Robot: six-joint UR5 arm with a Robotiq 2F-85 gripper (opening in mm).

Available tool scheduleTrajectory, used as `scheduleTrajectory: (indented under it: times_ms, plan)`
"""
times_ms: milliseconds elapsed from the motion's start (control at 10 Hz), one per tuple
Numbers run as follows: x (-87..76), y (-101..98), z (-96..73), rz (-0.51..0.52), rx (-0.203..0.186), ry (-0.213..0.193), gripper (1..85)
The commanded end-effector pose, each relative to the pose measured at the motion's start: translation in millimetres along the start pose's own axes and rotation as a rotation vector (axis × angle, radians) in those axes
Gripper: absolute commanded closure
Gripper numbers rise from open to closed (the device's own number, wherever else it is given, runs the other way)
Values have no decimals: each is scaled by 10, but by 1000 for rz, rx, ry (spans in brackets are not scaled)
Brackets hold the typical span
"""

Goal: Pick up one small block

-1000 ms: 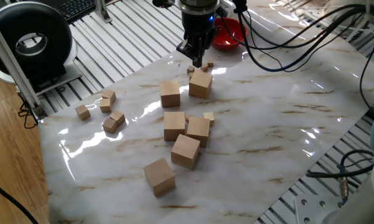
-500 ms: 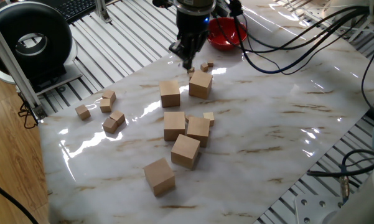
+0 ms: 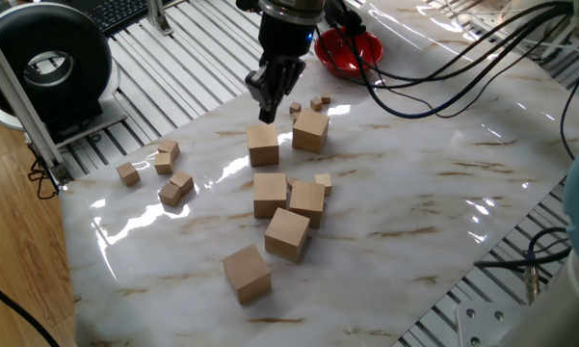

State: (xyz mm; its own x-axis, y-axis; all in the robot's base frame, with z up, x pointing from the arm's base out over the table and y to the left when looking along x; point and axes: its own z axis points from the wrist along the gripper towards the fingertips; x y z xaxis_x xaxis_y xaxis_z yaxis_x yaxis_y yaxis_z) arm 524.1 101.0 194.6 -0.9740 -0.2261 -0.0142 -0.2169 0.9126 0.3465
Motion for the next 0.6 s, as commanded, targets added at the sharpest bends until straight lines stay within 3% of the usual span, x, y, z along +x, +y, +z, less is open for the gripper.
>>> scheduleTrajectory:
  times_ms: [0,500]
  plan:
    - [89,55,-21,20,-20,34,847]
    - [103,-96,-23,3,38,39,847]
